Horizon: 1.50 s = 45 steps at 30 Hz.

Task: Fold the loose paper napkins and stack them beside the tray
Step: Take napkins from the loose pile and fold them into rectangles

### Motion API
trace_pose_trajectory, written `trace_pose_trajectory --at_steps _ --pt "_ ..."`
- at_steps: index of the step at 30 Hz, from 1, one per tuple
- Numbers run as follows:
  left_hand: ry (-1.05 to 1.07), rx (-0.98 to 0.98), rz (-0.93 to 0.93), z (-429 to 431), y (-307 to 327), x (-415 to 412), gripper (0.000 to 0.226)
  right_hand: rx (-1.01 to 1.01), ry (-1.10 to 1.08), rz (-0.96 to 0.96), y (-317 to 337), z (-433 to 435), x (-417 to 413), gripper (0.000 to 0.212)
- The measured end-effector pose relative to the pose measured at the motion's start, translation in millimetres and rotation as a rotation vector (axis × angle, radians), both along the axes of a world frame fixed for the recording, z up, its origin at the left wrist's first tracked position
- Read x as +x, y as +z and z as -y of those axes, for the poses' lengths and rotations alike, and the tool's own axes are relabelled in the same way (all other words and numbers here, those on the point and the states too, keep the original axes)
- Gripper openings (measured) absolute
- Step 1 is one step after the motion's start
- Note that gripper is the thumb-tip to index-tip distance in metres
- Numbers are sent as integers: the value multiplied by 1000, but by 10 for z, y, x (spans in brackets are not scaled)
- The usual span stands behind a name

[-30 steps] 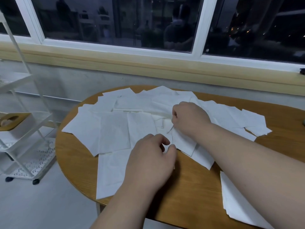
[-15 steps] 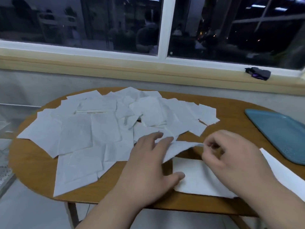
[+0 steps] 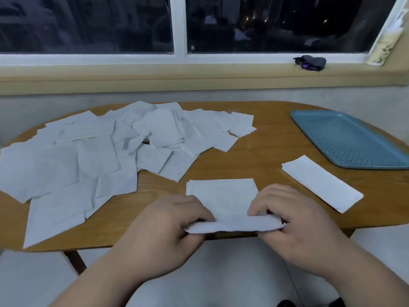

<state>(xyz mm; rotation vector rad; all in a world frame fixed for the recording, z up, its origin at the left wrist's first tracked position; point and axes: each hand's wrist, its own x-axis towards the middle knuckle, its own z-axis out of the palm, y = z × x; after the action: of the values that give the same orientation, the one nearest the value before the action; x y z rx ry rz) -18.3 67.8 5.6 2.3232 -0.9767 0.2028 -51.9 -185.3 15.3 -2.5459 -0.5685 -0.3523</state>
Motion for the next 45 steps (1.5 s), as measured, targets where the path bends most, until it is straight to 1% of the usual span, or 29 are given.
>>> trace_pose_trajectory --at_steps 3,5,7,9,11,13,15,16,19,20,24,28,30,33,35,38,40,43,45 --pt "90 -46 -52 7 29 16 9 209 -91 -37 -26 -52 89 14" --pt "175 -88 -85 28 29 49 12 257 -163 -111 -82 -63 191 12" --pt "247 -107 -132 53 -6 104 21 238 -236 -175 -127 -47 287 8" --pt "303 -87 -129 62 -61 158 36 215 -275 -206 -148 -39 355 22" --pt "342 -59 -50 46 -112 206 49 156 -300 -205 -156 -46 400 35" --pt "340 -50 -12 11 -142 236 52 70 -325 -168 -171 -48 420 50" --pt "272 -20 -2 -17 -158 244 51 39 -322 -132 -187 -31 411 59" --pt "225 9 5 -22 -163 244 49 24 -307 -112 -194 -26 389 58" --pt "114 95 24 -21 -179 225 41 -17 -213 -50 -231 -23 300 40" --pt "96 112 24 -18 -182 219 40 -28 -176 -51 -241 -21 269 38" --pt "69 171 46 -9 -195 217 39 -83 -41 -58 -287 22 181 43" --pt "59 186 83 14 -188 215 31 -124 -33 -24 -334 38 161 41" --pt "65 174 87 9 -188 215 31 -74 -51 -18 -355 47 158 42" --pt "84 146 83 -19 -185 229 34 -12 -140 -30 -346 85 168 44" --pt "91 137 84 -39 -176 243 34 -29 -180 -38 -336 126 178 42" --pt "90 138 80 -64 -164 259 33 -70 -171 -64 -304 162 162 38" --pt "84 137 86 -63 -161 268 28 -98 -137 -70 -311 150 155 32" --pt "85 95 81 -41 -131 258 21 -54 -120 7 -328 114 182 7" --pt "95 48 64 -22 -103 250 18 12 -133 15 -322 100 194 12"
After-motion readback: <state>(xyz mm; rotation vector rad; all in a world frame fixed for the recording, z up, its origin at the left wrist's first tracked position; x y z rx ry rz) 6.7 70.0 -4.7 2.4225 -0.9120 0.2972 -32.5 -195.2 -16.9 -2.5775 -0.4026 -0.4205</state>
